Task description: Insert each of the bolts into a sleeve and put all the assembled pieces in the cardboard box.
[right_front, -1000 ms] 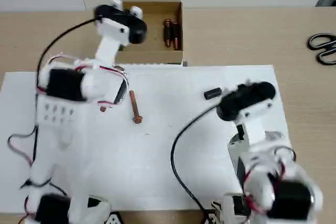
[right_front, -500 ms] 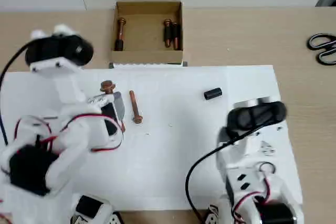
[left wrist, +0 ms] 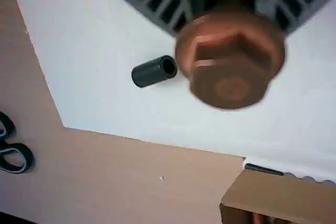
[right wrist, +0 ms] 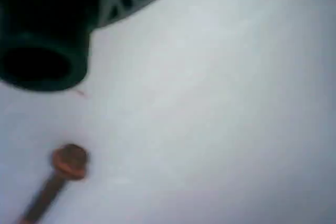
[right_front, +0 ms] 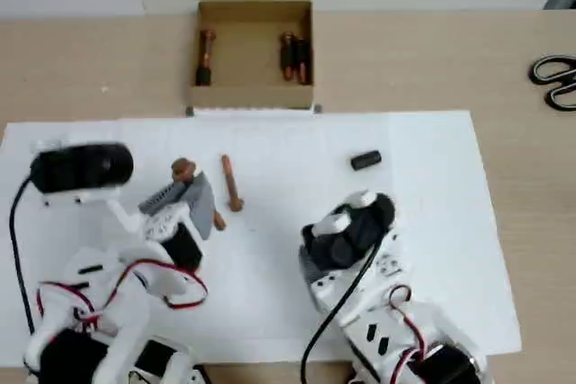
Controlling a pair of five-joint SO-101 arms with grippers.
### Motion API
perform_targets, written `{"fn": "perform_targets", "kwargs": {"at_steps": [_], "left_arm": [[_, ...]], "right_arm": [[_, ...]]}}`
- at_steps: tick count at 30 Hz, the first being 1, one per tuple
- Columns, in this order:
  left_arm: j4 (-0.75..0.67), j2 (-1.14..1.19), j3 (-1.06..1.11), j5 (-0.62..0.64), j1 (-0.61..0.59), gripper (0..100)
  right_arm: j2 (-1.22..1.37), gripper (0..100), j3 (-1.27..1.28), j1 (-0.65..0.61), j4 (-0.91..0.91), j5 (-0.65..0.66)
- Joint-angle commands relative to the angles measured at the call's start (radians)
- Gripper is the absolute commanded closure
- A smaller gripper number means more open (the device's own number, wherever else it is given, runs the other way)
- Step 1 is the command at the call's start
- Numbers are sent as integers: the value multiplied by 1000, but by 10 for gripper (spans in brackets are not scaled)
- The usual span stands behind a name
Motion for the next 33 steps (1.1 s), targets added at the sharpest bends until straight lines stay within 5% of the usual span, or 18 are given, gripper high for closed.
{"fn": "perform_targets", "kwargs": {"at_steps": [1, 9, 25, 33], "left_arm": [[-60, -100, 74, 8, 57, 994], [-100, -227, 173, 14, 249, 994], [-103, -230, 193, 14, 252, 994], [-244, -236, 303, 12, 250, 994]], "right_arm": [[8, 995, -2, -73, -27, -6], [8, 995, 68, -183, -114, -6], [2, 995, 100, -203, -162, -6], [1, 995, 97, -203, -162, -6]]}}
